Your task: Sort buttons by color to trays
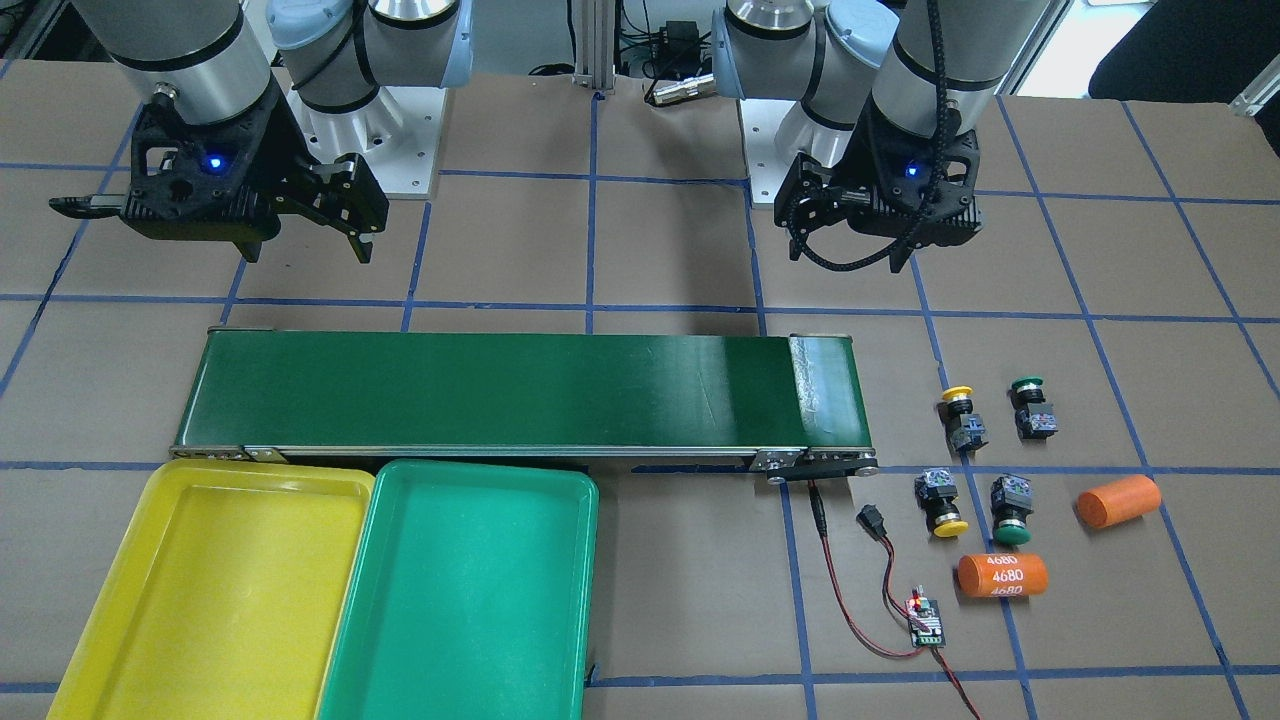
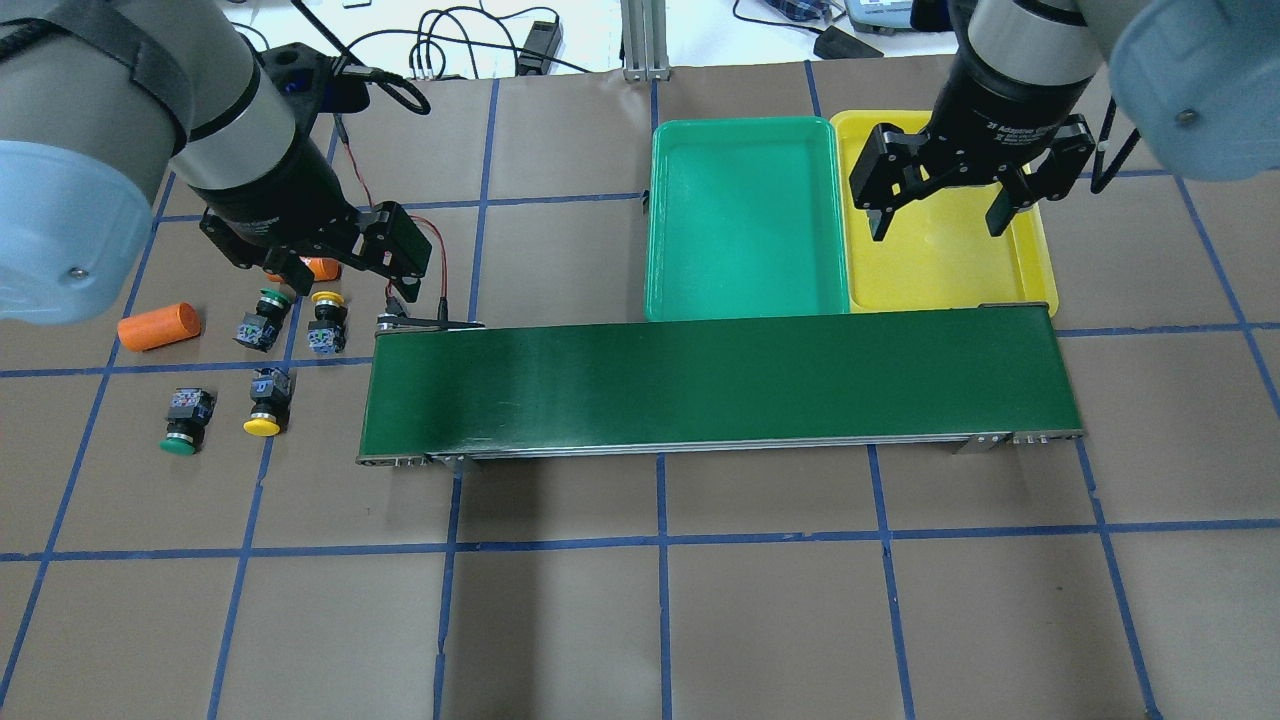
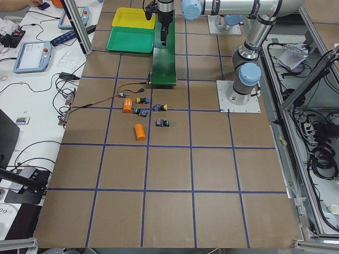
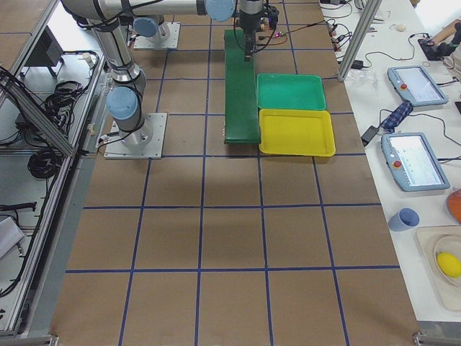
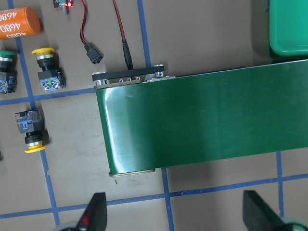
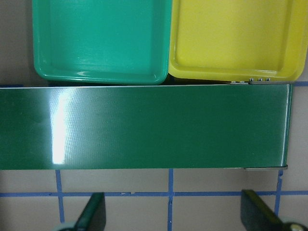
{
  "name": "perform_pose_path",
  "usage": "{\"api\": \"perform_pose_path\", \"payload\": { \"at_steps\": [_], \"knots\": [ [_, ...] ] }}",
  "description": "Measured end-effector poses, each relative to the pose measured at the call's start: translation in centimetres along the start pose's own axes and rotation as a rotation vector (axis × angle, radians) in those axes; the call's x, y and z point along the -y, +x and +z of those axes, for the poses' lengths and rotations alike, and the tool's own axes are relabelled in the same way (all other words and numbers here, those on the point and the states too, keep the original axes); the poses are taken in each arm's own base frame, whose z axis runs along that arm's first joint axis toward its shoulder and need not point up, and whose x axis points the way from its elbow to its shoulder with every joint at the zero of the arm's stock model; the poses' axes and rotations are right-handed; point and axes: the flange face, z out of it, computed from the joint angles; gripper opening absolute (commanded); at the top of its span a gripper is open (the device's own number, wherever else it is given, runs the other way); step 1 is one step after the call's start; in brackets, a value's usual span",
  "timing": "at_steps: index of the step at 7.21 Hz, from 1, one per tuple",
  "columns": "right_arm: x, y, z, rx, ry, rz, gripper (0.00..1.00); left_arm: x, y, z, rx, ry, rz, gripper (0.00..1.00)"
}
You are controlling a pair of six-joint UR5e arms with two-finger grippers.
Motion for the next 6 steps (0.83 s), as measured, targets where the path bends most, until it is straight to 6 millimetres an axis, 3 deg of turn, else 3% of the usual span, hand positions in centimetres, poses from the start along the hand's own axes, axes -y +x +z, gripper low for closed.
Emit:
{"api": "perform_pose_path", "payload": {
  "at_steps": [6],
  "knots": [
    [0.01,-0.01,0.02,0.001,0.0,0.0,1.0,-0.1,-0.66,0.12,0.021,0.01,0.0,1.0]
  ]
}}
